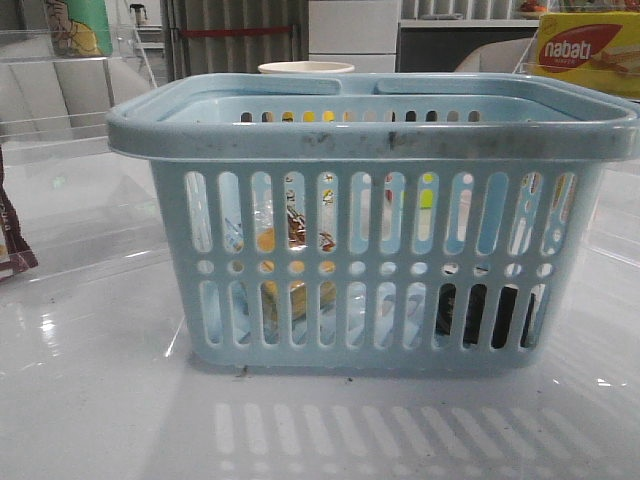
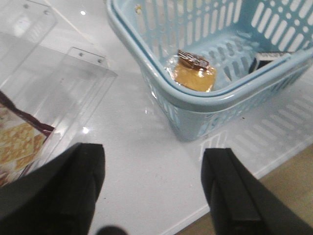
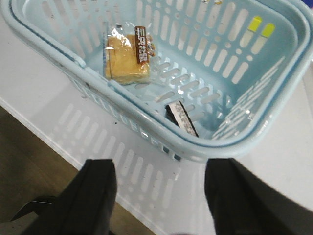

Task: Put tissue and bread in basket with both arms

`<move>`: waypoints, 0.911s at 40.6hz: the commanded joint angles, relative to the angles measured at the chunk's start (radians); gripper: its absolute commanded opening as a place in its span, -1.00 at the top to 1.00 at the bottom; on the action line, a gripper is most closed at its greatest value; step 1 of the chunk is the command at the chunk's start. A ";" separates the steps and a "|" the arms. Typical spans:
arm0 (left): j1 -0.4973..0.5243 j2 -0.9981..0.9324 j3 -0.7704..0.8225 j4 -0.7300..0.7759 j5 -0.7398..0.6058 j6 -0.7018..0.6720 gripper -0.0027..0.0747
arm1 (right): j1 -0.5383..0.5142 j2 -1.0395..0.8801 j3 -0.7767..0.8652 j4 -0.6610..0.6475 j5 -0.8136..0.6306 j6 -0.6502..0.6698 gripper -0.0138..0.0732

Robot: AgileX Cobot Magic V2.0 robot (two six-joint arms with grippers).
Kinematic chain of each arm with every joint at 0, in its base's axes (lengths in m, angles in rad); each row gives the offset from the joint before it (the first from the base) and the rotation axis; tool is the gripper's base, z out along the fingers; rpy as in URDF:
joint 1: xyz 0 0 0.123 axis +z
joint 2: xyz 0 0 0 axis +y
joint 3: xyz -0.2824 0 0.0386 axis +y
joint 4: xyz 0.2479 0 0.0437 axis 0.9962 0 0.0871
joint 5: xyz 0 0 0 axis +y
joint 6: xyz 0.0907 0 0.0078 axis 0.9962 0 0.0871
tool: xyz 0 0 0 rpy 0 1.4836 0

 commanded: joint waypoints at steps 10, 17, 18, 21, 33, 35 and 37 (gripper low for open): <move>-0.004 -0.235 0.128 0.073 -0.117 -0.117 -0.33 | 0.000 -0.223 0.073 -0.052 0.040 0.060 -0.48; -0.004 -0.250 0.166 0.073 -0.125 -0.117 -0.33 | 0.000 -0.301 0.105 -0.088 0.097 0.060 -0.48; -0.004 -0.250 0.170 0.073 -0.126 -0.117 -0.33 | 0.000 -0.304 0.107 -0.088 0.097 0.060 -0.48; -0.004 -0.248 0.178 0.073 -0.134 -0.117 -0.29 | 0.000 -0.309 0.110 -0.088 0.100 0.060 -0.38; -0.004 -0.248 0.178 0.070 -0.140 -0.117 0.42 | 0.000 -0.308 0.110 -0.087 0.102 0.060 0.37; -0.004 -0.248 0.178 0.069 -0.140 -0.117 0.52 | 0.000 -0.308 0.110 -0.087 0.102 0.060 0.43; -0.004 -0.248 0.178 0.069 -0.140 -0.117 0.60 | 0.000 -0.308 0.110 -0.087 0.102 0.060 0.47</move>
